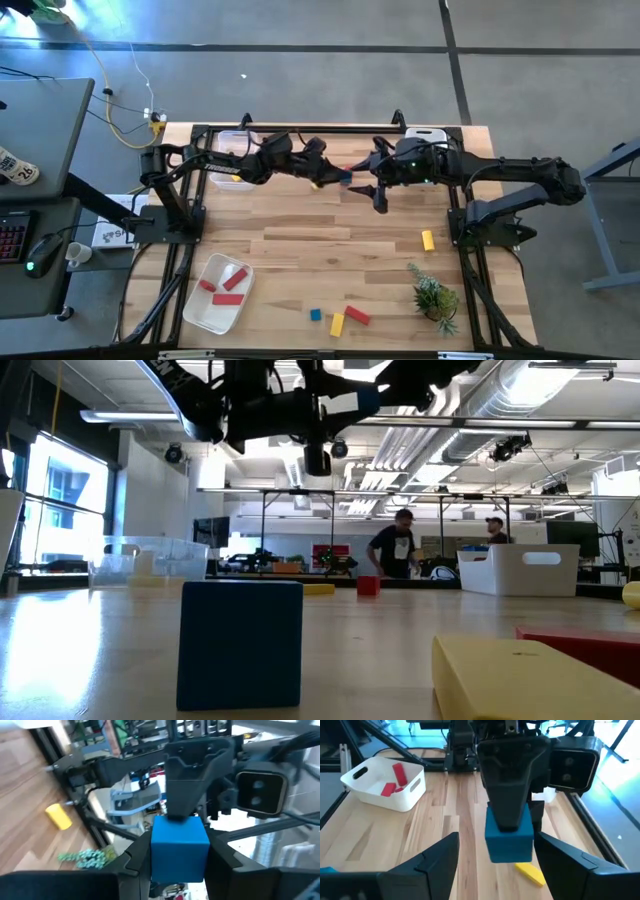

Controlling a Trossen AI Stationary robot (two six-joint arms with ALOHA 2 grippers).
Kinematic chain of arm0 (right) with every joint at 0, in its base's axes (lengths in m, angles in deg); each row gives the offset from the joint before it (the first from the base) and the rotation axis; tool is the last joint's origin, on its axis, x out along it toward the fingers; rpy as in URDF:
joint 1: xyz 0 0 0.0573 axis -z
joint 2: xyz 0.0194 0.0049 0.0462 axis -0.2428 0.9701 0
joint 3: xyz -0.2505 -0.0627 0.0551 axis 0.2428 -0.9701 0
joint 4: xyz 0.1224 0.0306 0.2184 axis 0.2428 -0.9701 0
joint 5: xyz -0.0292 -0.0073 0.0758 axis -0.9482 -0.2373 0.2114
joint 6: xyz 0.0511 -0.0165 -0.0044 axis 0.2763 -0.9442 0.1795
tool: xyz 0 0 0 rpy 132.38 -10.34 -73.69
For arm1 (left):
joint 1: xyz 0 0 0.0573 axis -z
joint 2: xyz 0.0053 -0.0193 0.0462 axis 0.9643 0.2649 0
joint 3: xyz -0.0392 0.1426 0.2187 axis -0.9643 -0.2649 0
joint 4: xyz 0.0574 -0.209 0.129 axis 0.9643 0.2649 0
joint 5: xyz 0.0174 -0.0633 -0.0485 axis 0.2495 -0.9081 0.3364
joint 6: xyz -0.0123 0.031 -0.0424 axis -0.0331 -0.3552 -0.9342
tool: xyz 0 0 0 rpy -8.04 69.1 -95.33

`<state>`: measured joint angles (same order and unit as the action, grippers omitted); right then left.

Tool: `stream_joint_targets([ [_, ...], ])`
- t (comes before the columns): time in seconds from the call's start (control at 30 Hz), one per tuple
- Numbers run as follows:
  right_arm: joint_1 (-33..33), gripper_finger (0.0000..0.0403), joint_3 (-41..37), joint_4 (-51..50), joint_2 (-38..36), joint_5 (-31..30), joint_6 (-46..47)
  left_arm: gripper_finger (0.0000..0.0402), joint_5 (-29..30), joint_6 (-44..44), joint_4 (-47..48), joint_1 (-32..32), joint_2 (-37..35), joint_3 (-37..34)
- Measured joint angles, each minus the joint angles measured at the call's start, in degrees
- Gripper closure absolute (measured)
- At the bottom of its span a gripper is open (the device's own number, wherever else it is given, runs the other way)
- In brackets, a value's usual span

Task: Sort & place blocks by color
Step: Put the blue block into the top white bin

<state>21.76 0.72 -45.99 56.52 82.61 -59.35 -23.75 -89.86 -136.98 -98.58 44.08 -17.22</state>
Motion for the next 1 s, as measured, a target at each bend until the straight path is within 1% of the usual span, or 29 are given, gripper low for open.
stream_joint_targets([
  [0.2, 0.11, 0.0160, 0.00, 3.32, 0.15, -1.43, -0.44, 0.0297, 0.20, -2.05, -3.53, 0.09, 0.00, 0.00],
  [0.3, 0.13, 0.0174, 0.00, 3.67, 0.17, -1.85, -0.42, 0.0297, 0.25, -2.88, -3.47, 0.09, 0.01, 0.00],
  [0.47, 0.13, 0.0229, -0.02, 5.08, 1.77, -1.73, 0.77, 0.0284, 0.27, -2.99, -3.45, 0.09, 0.02, 0.00],
  [0.57, 0.15, 0.0266, -0.02, 5.79, 3.54, -1.05, 0.89, 0.0284, 0.03, -3.07, -3.05, 0.09, 0.02, -0.09],
  [0.67, 0.01, 0.0297, 0.00, 5.66, 4.64, -1.66, 0.45, 0.0284, -0.57, -3.13, -2.40, -0.01, 0.09, -0.18],
  [1.0, -0.15, 0.0297, 0.00, 5.63, 4.90, -1.43, 1.33, 0.0249, -0.11, 1.36, -0.13, 0.13, 0.07, -0.03],
])
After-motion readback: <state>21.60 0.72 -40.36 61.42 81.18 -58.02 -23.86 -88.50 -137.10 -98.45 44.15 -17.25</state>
